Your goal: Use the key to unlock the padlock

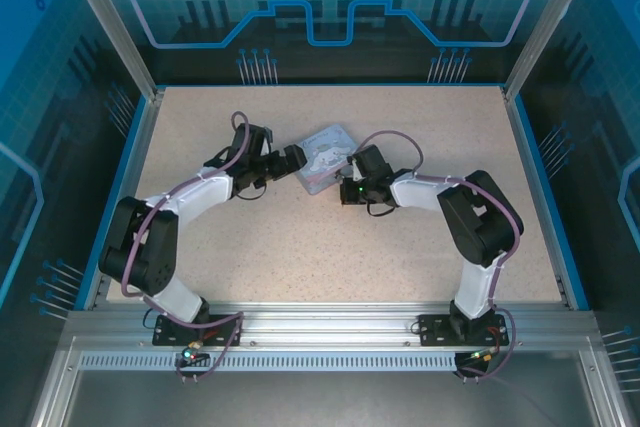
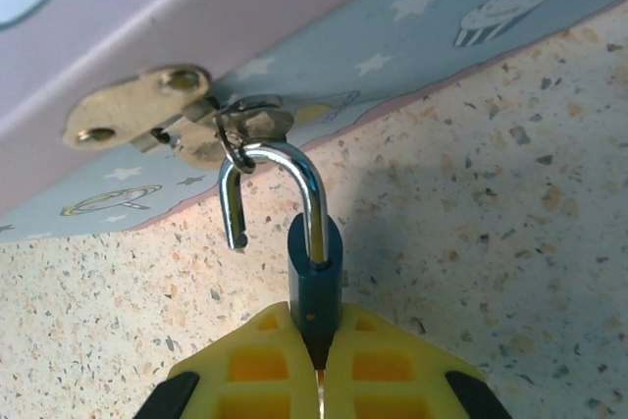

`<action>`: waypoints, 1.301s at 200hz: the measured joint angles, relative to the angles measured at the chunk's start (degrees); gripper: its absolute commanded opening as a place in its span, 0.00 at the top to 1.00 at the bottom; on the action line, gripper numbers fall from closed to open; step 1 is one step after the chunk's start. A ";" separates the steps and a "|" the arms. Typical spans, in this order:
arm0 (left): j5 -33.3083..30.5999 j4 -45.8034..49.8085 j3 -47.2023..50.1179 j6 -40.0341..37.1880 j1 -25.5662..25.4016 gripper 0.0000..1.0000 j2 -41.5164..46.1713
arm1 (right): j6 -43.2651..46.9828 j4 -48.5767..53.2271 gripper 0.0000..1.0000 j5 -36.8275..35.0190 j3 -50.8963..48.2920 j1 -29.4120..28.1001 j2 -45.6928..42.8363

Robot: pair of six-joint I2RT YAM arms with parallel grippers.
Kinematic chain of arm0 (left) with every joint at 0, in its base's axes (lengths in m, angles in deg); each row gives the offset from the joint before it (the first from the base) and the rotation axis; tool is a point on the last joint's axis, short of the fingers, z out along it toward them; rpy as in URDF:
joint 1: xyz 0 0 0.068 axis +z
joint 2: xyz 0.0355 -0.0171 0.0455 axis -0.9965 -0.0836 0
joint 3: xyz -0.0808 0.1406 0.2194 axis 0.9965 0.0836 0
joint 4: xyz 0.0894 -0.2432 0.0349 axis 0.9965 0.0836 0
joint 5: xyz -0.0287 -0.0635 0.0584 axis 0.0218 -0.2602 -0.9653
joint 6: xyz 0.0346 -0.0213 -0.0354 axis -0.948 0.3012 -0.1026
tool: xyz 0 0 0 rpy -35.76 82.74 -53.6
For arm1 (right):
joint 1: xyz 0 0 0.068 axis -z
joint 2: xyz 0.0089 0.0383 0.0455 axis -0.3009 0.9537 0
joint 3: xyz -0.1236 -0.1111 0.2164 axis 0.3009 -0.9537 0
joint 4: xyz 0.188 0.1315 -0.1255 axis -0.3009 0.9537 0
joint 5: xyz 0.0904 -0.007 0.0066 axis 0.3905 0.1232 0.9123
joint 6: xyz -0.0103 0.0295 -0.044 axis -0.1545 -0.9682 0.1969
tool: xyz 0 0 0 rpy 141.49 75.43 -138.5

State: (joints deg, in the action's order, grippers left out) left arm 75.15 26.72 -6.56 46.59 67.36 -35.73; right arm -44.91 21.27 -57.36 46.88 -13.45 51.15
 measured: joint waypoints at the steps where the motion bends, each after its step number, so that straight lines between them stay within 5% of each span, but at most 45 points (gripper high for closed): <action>1: -0.02 0.00 0.00 0.02 -0.02 0.01 0.00 | 0.00 -0.02 1.00 -0.02 -0.09 0.02 -0.02; 133: -13.11 7.52 -6.49 -5.60 -9.35 0.01 -4.15 | -4.72 -4.66 1.00 2.03 -7.04 4.15 -3.54; 260: -19.37 12.02 -11.80 -8.04 -11.76 0.01 -10.43 | -6.43 -7.80 1.00 4.92 -10.75 6.38 -6.25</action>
State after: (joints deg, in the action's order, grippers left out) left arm 55.78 38.74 -18.37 38.55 55.60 -46.15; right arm -51.33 13.46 -52.44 36.12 -7.07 44.90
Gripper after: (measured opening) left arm 0.989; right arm 0.048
